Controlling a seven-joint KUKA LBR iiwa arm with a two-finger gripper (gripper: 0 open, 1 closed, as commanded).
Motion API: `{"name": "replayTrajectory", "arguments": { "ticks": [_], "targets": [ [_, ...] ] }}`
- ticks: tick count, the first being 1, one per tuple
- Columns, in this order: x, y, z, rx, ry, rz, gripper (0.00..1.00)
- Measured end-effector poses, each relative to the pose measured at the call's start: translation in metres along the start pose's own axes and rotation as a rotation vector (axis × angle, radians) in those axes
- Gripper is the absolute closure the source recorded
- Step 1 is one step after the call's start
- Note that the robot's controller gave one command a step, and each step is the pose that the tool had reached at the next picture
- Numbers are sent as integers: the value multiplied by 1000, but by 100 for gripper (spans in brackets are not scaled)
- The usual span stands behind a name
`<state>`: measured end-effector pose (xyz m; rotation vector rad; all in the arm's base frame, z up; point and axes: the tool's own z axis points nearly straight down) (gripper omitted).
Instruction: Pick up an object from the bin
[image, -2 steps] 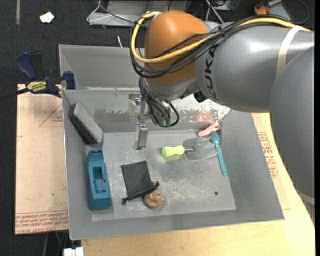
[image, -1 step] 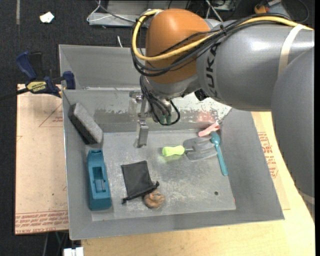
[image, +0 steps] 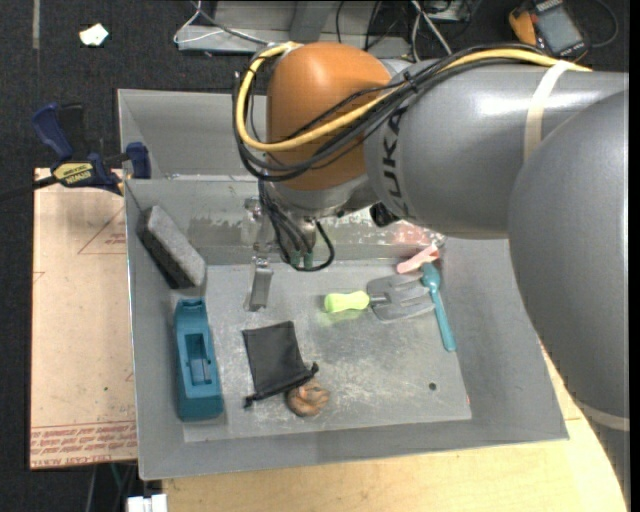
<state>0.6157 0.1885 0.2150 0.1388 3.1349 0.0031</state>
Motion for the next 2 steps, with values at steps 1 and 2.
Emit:
{"name": "replayTrajectory", "arguments": {
  "ticks": [1,2],
  "targets": [
    [7,3,17,-3,3,187,0],
    [83,-30,62,2,8,195,0]
  ]
}}
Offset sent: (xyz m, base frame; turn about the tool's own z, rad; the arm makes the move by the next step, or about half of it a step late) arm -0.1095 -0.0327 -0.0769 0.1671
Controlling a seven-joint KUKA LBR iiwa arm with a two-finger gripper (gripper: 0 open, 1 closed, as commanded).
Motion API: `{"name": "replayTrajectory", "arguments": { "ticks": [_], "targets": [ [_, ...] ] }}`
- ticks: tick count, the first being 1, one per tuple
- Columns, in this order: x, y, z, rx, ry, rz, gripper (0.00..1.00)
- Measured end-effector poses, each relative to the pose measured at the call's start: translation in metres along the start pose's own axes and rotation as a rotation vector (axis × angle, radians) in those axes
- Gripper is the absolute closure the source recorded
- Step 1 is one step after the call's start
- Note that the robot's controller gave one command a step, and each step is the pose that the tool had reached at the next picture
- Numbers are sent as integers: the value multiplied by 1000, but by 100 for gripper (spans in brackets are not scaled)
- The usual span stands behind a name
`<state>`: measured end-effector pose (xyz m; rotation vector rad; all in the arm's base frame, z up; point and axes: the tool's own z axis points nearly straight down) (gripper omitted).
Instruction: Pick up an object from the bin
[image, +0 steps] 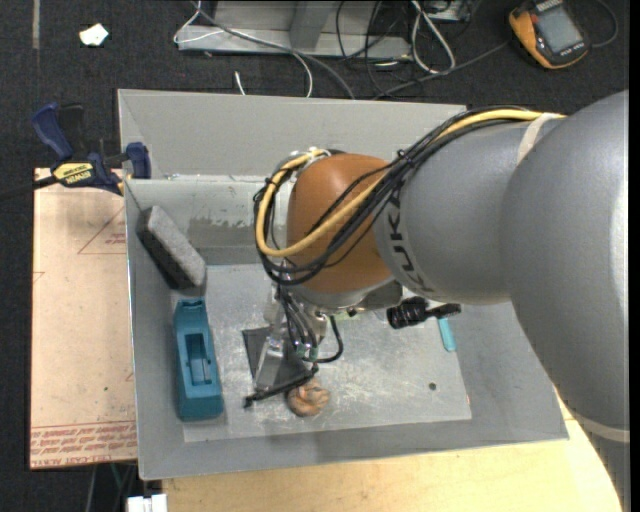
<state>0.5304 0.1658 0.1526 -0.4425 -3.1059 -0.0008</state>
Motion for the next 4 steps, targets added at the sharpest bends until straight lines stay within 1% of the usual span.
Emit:
{"name": "replayTrajectory", "arguments": {
  "ticks": [1,2,3,4],
  "targets": [
    [-12,50,19,-6,-17,-325,0],
    [-10,17,55,-2,-7,-66,0],
    [-8,5,68,-5,-8,44,0],
    [-13,-18,71,-4,-7,-203,0]
  ]
}}
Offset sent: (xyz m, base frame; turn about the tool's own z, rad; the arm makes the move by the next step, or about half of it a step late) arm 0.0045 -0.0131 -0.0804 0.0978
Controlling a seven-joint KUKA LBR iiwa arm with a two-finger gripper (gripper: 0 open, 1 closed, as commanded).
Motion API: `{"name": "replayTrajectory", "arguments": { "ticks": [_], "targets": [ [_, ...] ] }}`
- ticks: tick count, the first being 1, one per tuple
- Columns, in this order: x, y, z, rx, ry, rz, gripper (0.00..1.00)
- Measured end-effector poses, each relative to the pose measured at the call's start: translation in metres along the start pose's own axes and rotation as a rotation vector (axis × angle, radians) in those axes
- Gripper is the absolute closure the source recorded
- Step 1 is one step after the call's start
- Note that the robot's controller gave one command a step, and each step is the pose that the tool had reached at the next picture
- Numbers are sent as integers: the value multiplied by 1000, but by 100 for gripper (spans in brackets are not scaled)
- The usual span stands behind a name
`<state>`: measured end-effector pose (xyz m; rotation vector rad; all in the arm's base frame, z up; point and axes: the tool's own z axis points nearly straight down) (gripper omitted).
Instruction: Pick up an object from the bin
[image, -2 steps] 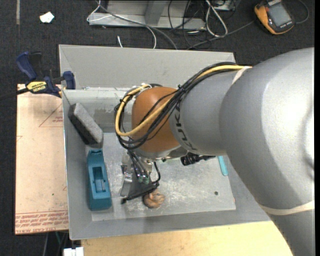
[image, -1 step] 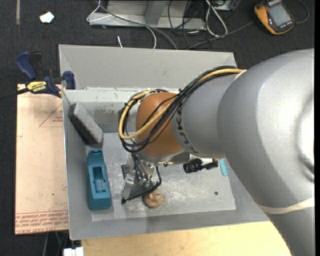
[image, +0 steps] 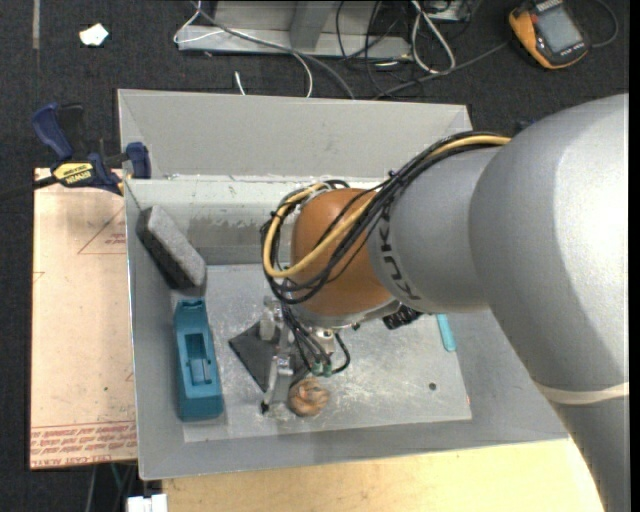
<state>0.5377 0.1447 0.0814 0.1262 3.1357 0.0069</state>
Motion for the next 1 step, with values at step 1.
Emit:
{"name": "replayTrajectory", "arguments": {
  "ticks": [1],
  "targets": [
    [18,-13,-7,-1,1,182,0]
  ]
}}
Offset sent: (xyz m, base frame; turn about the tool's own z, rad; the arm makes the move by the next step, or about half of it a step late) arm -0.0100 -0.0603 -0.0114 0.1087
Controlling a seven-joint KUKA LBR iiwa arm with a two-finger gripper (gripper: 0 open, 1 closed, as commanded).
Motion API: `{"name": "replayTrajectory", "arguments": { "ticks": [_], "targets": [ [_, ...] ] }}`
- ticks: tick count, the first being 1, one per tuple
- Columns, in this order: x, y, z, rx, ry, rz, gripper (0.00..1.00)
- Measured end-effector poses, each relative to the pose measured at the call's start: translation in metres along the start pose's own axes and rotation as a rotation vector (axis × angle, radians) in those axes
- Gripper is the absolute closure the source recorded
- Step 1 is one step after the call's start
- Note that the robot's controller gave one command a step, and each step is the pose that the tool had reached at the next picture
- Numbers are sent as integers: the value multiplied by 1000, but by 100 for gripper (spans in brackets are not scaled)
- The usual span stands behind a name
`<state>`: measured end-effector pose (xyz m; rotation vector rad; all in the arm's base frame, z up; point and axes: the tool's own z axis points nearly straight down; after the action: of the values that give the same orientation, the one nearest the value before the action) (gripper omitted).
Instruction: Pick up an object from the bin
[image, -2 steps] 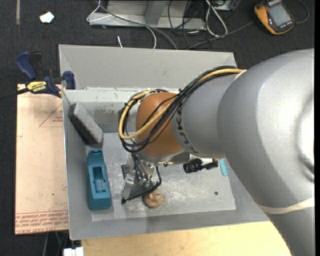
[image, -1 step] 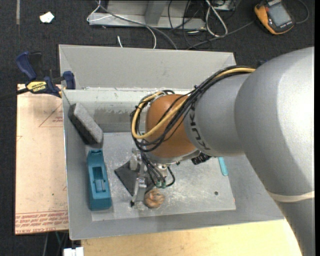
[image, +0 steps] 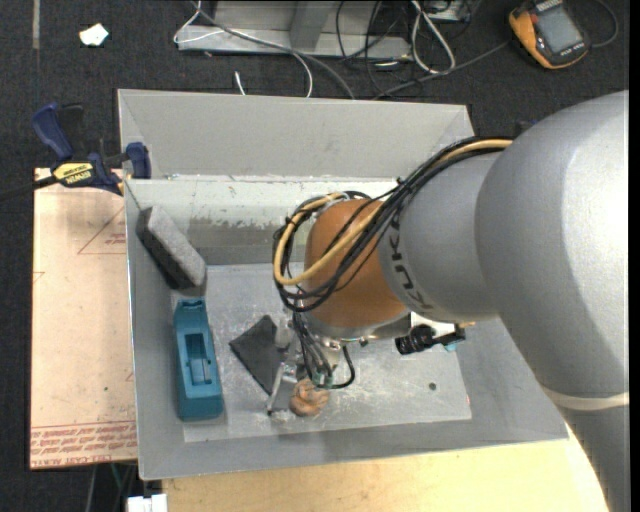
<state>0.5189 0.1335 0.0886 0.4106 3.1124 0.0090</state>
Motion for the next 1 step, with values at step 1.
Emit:
{"name": "replayTrajectory", "arguments": {
  "ticks": [1],
  "targets": [
    [-22,-46,17,2,-2,-70,100]
  ]
}}
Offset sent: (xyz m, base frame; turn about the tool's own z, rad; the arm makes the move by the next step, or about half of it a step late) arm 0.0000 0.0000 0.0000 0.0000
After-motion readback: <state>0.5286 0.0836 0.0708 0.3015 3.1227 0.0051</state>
